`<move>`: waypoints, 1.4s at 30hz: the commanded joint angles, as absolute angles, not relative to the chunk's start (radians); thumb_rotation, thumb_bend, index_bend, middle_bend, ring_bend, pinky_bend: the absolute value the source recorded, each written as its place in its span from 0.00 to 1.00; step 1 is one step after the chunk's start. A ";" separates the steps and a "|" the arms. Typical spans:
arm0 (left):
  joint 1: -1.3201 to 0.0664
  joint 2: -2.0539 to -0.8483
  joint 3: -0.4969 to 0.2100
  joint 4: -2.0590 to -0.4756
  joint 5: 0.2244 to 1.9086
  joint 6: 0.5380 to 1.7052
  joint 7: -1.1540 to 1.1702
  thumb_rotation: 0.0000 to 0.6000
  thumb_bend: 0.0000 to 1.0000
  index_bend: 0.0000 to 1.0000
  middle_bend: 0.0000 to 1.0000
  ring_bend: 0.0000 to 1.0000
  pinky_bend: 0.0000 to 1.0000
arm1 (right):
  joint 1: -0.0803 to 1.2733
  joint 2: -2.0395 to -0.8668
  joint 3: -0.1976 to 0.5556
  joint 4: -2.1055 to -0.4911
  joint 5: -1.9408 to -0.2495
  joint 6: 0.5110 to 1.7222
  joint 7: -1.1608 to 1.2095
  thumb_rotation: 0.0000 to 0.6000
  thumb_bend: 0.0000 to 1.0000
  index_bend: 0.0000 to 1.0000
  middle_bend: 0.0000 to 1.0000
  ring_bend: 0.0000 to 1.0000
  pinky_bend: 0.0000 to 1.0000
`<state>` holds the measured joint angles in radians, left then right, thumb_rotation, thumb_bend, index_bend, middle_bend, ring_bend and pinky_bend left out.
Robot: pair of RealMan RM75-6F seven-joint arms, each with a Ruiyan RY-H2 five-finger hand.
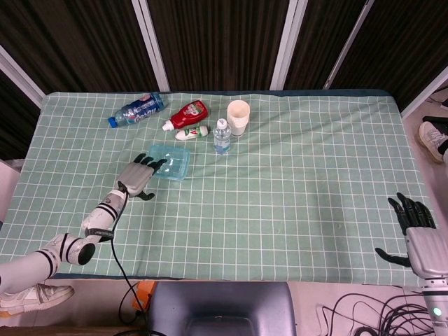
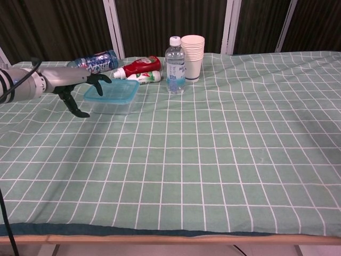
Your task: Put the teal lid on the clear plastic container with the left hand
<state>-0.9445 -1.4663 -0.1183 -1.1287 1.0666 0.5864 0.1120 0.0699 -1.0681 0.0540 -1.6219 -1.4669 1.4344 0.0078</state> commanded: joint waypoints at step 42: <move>-0.941 -1.507 -0.105 -1.065 1.072 0.528 0.094 1.00 0.23 0.00 0.23 0.10 0.00 | 0.073 -1.070 0.055 -1.623 -1.461 1.428 -0.002 1.00 0.12 0.00 0.00 0.00 0.00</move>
